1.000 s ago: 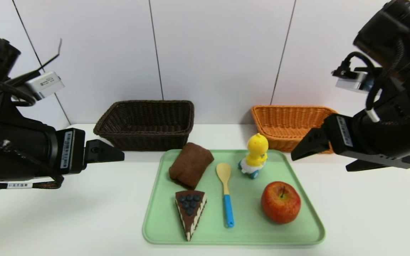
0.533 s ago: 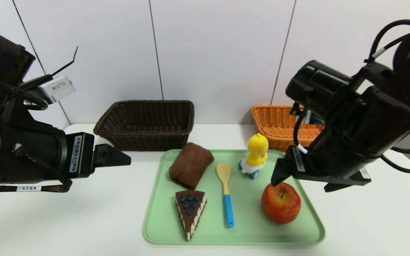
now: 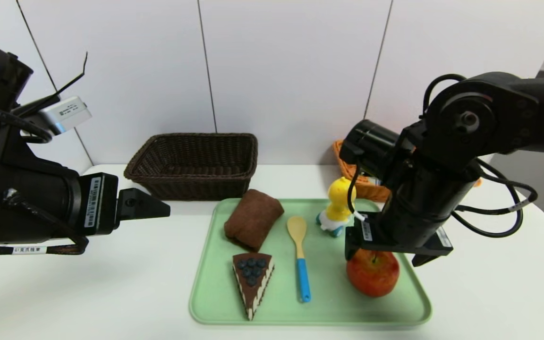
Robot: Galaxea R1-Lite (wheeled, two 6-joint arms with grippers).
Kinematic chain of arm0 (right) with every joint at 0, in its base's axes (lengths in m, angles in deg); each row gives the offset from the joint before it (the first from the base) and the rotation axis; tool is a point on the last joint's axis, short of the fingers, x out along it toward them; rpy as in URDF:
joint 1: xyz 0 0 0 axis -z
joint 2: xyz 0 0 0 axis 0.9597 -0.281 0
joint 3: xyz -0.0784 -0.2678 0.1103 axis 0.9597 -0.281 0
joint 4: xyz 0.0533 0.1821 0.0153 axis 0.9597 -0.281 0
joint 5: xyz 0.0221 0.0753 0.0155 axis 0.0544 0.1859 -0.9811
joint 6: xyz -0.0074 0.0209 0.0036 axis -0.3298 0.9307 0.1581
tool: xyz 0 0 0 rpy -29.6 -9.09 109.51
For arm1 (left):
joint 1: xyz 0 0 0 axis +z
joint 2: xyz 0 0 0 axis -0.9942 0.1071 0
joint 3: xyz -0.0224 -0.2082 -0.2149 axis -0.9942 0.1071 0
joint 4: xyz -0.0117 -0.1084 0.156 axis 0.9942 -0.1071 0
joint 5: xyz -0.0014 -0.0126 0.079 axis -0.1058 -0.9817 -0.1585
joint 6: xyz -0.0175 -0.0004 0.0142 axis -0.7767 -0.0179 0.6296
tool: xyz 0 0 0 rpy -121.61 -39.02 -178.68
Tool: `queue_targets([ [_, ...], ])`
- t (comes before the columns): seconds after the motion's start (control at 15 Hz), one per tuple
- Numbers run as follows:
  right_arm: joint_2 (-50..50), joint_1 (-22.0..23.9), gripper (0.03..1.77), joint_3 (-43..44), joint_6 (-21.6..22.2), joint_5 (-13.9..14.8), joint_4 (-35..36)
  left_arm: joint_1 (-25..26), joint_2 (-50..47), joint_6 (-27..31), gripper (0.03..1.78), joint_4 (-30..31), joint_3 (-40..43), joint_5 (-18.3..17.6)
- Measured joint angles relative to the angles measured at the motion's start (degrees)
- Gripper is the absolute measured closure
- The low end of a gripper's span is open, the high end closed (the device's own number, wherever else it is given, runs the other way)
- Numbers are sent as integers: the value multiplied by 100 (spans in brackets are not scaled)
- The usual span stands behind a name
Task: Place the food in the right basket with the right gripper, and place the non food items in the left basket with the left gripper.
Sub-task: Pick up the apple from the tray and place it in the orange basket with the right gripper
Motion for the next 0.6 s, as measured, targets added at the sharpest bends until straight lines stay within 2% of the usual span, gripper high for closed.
queue_targets([
  [0.6, -586, -48, 9, 66, 289, -39, 118, -10, -80, 15, 12, -5, 41, -6],
])
